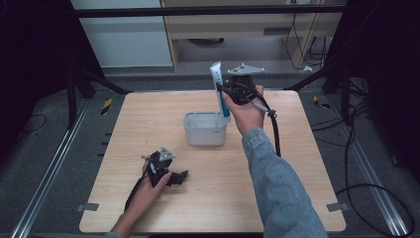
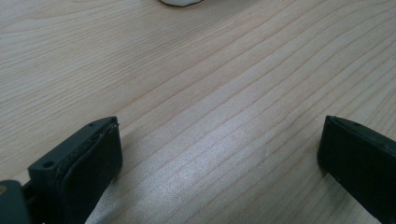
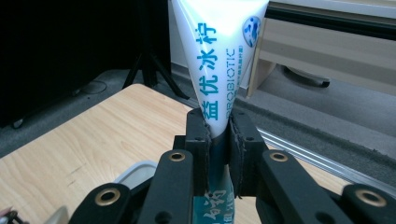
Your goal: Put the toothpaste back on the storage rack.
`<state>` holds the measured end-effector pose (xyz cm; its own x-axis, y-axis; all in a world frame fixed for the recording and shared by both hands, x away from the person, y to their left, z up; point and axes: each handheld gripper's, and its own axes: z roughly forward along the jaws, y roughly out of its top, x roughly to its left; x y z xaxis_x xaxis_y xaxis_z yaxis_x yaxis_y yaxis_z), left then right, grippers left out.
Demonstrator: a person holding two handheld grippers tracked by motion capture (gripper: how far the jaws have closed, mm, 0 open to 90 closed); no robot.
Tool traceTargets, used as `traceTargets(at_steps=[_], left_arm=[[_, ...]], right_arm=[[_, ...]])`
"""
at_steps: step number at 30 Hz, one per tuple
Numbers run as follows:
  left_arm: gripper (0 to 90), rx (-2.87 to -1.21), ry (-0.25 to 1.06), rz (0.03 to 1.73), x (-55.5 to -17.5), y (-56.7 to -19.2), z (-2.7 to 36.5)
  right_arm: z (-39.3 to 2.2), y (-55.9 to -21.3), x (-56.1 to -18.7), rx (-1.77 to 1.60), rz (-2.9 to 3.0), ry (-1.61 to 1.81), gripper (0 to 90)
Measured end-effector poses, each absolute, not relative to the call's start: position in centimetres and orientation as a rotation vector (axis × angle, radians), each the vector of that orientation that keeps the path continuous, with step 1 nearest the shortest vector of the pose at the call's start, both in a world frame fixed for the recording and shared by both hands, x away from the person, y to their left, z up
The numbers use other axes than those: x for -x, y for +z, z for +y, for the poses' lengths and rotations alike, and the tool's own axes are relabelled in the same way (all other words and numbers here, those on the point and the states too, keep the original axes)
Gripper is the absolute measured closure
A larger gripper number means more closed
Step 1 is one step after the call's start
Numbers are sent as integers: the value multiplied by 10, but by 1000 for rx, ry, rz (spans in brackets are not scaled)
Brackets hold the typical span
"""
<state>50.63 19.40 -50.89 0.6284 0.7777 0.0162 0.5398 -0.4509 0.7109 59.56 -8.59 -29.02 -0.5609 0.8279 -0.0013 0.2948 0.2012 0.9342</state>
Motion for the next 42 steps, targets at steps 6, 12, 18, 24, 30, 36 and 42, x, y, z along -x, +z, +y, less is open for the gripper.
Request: traceTargets(at_steps=[6,12,18,24,30,36,42], left_arm=[[0,-2167,449,1026,-506,-509,194],[0,-2167,448,1026,-506,-509,194],[0,-2167,449,1025,-506,-509,194],[0,-2167,449,1025,-506,-509,194],[0,-2167,448,1025,-506,-509,194],[0,-2168,448,1024,-506,-509,194],[0,-2167,448,1025,-506,-509,194]], right_arm=[[-81,-290,-601,-1063,1915,1382,796],[-74,-292,-606,-1058,1903,1382,795],[-67,-294,-608,-1041,1901,1376,795],[-58,-298,-608,-1028,1896,1391,794],[-51,-299,-610,-1019,1901,1403,794],[-46,-300,-610,-1013,1896,1419,794],[-41,-303,-609,-1009,1905,1424,793]])
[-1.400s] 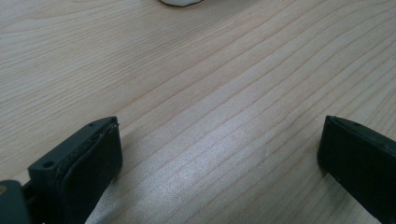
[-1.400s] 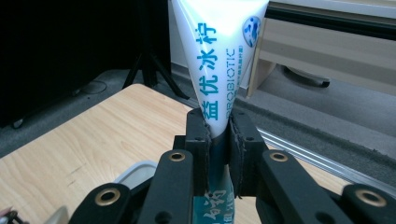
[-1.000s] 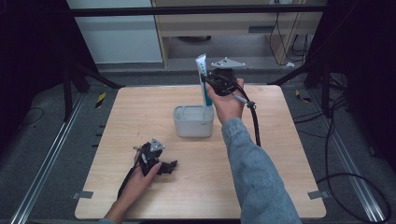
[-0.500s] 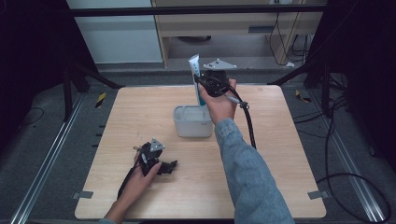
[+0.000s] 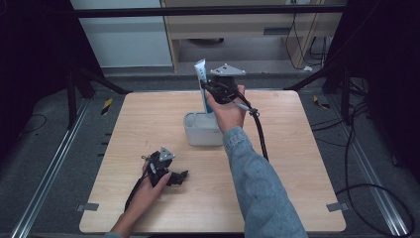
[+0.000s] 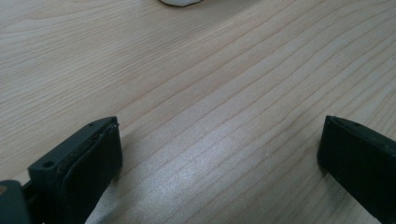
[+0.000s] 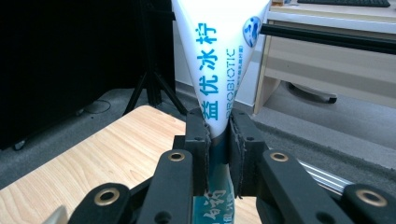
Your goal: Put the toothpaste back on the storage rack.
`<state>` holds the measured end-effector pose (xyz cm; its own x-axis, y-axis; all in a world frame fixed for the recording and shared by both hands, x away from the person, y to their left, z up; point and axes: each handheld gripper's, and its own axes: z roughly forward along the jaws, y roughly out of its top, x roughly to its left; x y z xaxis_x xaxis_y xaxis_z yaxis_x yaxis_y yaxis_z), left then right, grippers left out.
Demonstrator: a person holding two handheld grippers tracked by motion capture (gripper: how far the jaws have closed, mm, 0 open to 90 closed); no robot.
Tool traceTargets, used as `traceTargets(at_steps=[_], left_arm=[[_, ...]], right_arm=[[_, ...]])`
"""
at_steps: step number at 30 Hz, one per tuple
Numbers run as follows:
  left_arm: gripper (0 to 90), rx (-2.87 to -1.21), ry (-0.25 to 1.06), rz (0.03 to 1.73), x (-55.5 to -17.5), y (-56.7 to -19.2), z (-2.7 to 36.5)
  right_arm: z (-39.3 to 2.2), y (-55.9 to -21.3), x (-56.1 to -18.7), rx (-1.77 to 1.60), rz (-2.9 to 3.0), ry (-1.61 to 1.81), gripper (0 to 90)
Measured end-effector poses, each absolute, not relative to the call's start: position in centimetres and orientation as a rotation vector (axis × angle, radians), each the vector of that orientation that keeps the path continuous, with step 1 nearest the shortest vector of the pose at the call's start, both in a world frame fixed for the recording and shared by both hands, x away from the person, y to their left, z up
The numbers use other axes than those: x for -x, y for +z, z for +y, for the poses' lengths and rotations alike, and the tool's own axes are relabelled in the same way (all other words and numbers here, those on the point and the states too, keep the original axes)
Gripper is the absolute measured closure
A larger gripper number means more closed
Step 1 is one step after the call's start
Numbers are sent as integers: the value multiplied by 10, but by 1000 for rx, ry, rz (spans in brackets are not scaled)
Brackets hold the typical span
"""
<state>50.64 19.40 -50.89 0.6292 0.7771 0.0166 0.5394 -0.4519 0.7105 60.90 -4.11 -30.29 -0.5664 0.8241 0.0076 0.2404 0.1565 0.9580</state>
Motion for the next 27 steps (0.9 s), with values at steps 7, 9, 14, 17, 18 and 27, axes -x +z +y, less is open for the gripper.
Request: traceTargets(at_steps=[7,9,14,17,18,27], left_arm=[[0,-2168,448,1024,-506,-509,194],[0,-2167,448,1024,-506,-509,194],[0,-2167,448,1024,-506,-509,194],[0,-2166,448,1023,-506,-509,194],[0,-2166,449,1023,-506,-509,194],[0,-2166,449,1024,-506,-509,194]], right_arm=[[-35,-311,-608,-1017,1905,1442,793],[-34,-314,-609,-1020,1908,1441,793],[-32,-321,-610,-1031,1911,1447,792],[-33,-328,-611,-1038,1910,1437,792],[-33,-330,-611,-1044,1909,1438,792],[-34,-342,-611,-1066,1916,1438,792]])
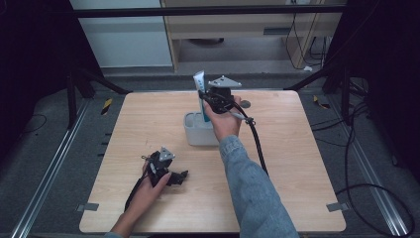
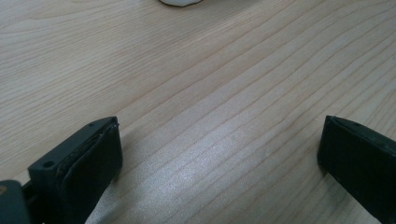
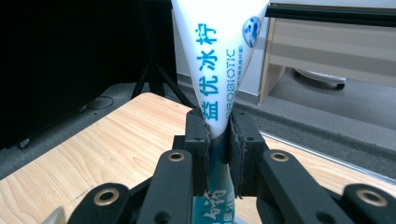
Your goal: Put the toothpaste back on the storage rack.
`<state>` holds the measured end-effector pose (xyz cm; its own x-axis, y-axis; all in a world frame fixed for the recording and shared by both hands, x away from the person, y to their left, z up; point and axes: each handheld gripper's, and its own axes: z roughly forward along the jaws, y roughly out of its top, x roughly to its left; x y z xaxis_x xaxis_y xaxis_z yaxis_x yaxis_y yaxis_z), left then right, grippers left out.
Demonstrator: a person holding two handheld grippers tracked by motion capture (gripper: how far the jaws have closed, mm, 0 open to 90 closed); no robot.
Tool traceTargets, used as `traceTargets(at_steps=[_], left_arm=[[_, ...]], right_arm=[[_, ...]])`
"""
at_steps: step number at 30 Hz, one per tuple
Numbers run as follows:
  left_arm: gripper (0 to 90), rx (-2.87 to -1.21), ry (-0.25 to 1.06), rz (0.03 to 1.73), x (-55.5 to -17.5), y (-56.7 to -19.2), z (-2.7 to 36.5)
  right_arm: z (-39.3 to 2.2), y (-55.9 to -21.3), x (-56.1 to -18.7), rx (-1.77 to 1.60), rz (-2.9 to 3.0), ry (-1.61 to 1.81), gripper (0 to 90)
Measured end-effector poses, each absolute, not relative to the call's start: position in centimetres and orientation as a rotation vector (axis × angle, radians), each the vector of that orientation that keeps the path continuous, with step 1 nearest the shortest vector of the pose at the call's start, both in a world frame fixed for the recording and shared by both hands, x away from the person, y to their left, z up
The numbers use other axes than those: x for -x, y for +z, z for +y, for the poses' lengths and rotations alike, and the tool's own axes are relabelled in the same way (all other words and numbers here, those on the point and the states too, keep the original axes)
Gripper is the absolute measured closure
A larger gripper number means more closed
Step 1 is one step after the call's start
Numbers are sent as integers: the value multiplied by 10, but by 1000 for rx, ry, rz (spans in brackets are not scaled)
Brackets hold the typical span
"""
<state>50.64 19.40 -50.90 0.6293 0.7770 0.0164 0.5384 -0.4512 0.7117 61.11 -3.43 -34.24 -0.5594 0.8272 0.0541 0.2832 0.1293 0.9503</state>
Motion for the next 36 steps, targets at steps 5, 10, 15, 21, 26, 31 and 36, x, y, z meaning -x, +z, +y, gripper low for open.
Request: traceTargets(at_steps=[5,10,15,21,26,31,36], left_arm=[[0,-2166,448,1023,-506,-509,194],[0,-2166,449,1023,-506,-509,194],[0,-2166,449,1023,-506,-509,194],[0,-2166,451,1024,-506,-509,194],[0,-2166,450,1024,-506,-509,194],[0,-2166,450,1023,-506,-509,194],[0,-2166,450,1023,-507,-509,194]], right_arm=[[-33,-348,-611,-1065,1930,1423,791],[-32,-350,-611,-1067,1942,1415,790],[-32,-355,-612,-1083,1944,1406,790],[-34,-362,-612,-1099,1955,1394,789],[-34,-365,-611,-1098,1969,1380,792],[-34,-364,-610,-1091,1982,1379,794],[-35,-365,-609,-1089,1998,1356,795]])
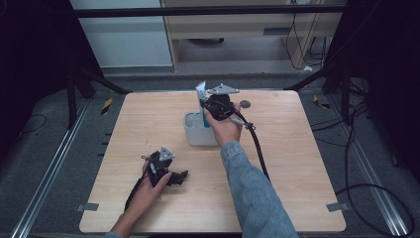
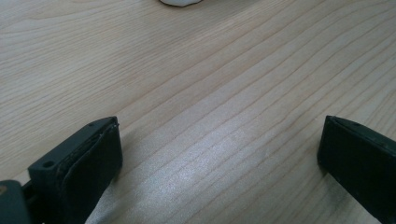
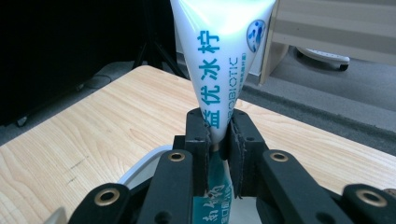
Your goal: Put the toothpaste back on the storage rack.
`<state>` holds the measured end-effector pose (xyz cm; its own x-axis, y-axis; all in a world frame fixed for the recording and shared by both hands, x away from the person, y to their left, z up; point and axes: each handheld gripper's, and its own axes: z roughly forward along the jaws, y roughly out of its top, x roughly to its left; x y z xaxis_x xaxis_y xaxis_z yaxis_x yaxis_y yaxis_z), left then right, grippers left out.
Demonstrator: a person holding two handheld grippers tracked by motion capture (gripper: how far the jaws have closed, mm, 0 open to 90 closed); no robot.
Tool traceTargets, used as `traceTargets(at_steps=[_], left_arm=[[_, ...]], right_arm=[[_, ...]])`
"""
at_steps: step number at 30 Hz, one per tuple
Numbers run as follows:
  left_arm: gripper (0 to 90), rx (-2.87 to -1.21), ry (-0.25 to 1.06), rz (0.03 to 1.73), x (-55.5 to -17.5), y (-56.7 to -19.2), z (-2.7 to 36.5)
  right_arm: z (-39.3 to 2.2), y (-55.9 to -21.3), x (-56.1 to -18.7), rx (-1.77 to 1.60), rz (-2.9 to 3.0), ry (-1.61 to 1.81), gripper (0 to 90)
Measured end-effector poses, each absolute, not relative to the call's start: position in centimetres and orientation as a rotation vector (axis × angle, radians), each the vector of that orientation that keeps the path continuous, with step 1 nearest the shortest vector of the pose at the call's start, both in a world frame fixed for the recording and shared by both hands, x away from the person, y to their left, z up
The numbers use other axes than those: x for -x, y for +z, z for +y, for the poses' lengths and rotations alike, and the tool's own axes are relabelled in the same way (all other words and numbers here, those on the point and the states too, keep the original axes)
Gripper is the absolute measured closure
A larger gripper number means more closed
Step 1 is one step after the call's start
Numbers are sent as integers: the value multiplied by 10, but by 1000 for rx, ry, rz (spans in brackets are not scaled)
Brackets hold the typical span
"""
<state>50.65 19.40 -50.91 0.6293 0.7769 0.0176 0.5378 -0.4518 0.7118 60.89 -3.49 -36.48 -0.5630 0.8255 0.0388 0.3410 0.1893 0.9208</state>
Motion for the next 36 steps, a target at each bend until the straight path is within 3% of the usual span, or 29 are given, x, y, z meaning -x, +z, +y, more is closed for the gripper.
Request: traceTargets(at_steps=[36], left_arm=[[0,-2165,449,1025,-506,-509,194]], right_arm=[[-37,-383,-606,-1110,2112,1219,794]])
